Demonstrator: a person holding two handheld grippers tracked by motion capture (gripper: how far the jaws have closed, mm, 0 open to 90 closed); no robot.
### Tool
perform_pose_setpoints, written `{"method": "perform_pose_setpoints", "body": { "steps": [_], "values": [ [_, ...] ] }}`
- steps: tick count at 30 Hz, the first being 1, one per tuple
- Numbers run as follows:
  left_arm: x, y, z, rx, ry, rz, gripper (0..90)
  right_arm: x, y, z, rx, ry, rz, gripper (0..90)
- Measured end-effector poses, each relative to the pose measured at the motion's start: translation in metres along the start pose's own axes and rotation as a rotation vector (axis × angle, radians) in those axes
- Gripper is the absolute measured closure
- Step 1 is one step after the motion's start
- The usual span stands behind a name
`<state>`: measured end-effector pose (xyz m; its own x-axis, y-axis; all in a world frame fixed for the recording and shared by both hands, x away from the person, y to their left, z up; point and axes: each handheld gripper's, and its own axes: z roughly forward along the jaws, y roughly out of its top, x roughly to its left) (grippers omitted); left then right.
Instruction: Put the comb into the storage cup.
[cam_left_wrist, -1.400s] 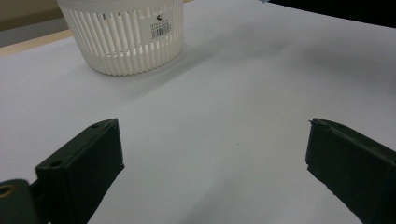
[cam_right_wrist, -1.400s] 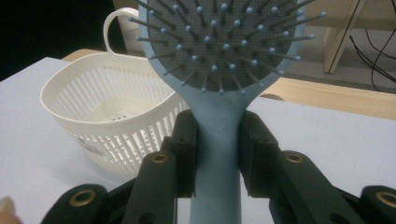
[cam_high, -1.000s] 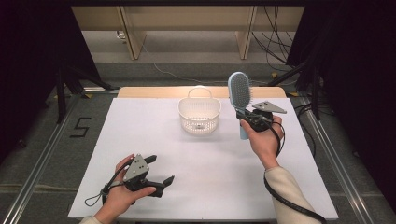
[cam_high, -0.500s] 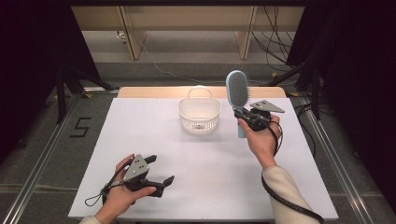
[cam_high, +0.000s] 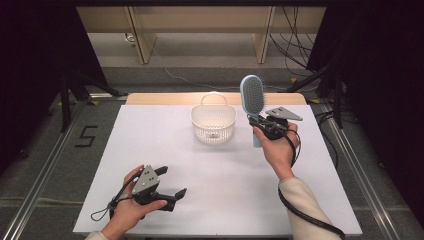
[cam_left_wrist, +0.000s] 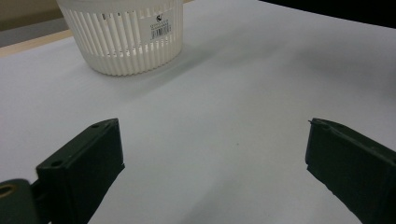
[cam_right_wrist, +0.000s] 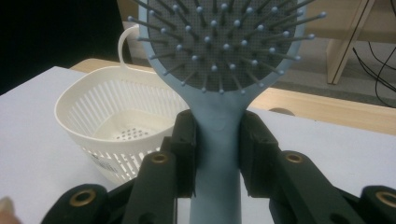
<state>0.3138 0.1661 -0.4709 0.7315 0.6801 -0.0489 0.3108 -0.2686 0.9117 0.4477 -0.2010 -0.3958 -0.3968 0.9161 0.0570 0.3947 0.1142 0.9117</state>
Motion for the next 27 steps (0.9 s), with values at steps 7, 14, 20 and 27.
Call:
{"method": "perform_pose_setpoints", "body": {
  "steps": [7, 14, 20, 27],
  "values": [
    [-0.0001, 0.0001, 0.0000, 0.000, -0.001, 0.001, 3.7, 0.0021, 0.0008, 0.0012, -0.002, 0.003, 0.000, 70.3],
    [0.0000, 0.0001, -0.0001, 0.000, 0.001, 0.002, 3.8, 0.0042, 0.0015, 0.0028, -0.007, 0.003, -0.007, 70.3],
    [-0.0002, 0.0000, 0.0000, 0.000, 0.000, -0.001, 3.8, 0.0061, 0.0028, 0.0040, -0.008, 0.008, -0.009, 70.3],
    [-0.0001, -0.0002, 0.0000, 0.001, 0.001, -0.002, 3.9, 0.0082, 0.0037, 0.0057, -0.007, 0.011, -0.012, 70.3]
  ]
}}
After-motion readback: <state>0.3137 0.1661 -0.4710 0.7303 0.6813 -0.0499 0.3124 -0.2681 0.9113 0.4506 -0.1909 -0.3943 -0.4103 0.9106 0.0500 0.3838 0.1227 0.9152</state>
